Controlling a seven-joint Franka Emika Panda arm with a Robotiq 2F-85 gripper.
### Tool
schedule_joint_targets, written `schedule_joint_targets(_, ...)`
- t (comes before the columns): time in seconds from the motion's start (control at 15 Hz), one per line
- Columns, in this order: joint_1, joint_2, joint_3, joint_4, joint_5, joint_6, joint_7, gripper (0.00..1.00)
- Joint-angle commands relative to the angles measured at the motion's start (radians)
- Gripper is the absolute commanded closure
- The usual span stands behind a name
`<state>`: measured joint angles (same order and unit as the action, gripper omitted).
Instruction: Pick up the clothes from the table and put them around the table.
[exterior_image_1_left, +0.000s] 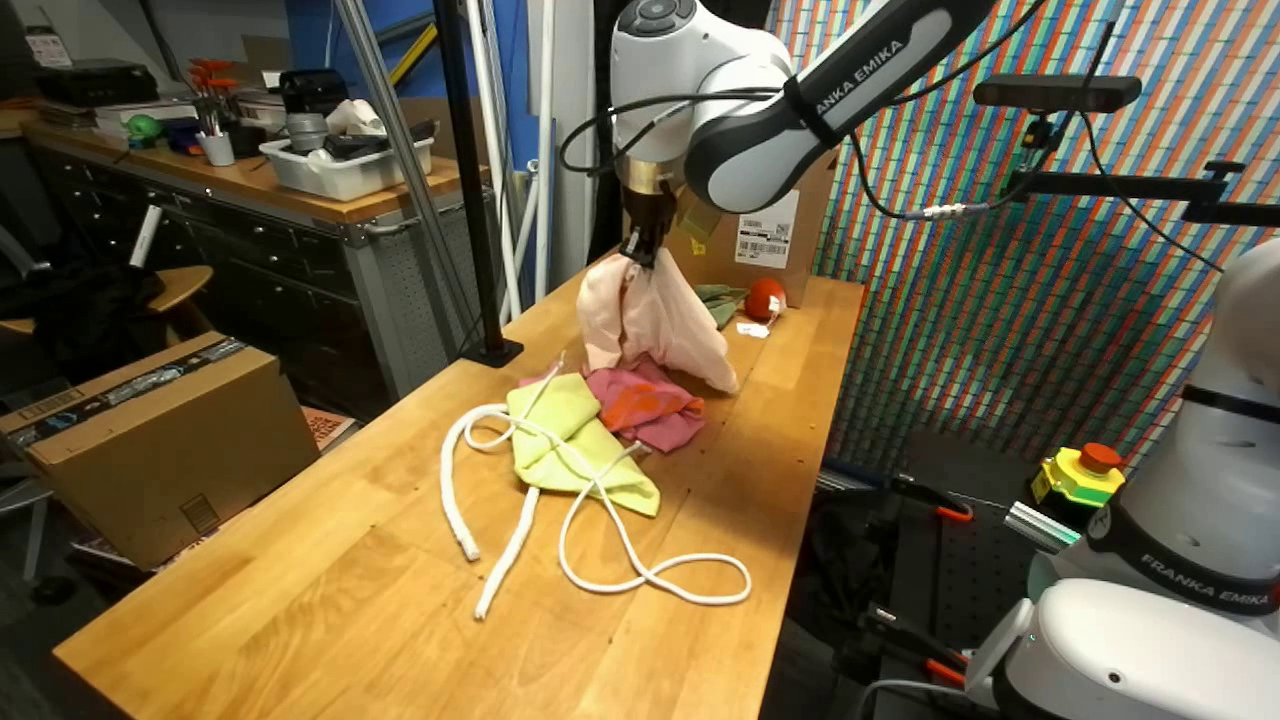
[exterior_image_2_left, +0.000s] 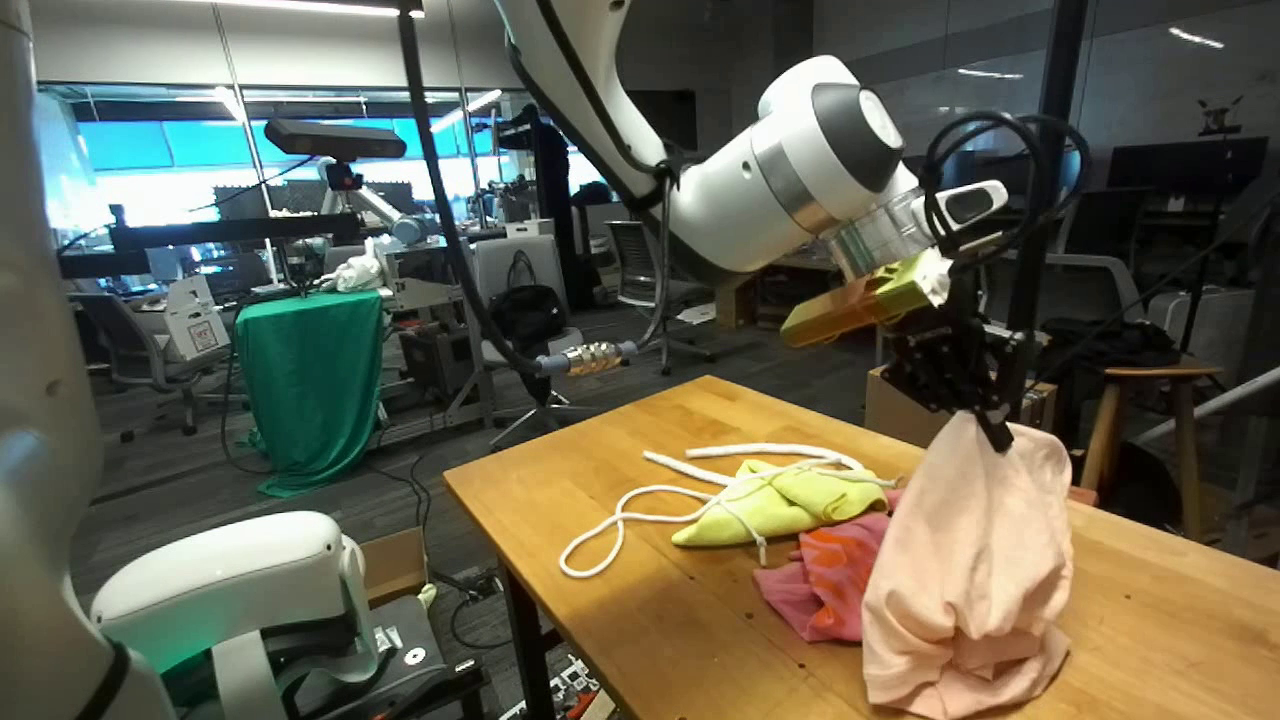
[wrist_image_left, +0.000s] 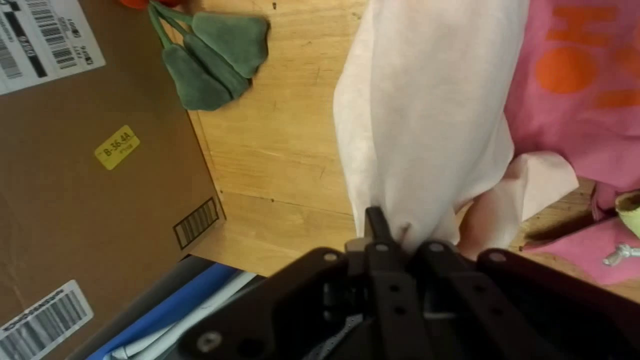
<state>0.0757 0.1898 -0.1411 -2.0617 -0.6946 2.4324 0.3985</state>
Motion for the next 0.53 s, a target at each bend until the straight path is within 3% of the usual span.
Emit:
schedule_joint_targets(0.0,-0.005,-0.069,0.032,0.035,0.007,-0.123,0.003,0.98)
schedule_joint_targets(0.47,-0.027,-0.084,0.072,0.136,0.069,-0.334,-0.043,0.98)
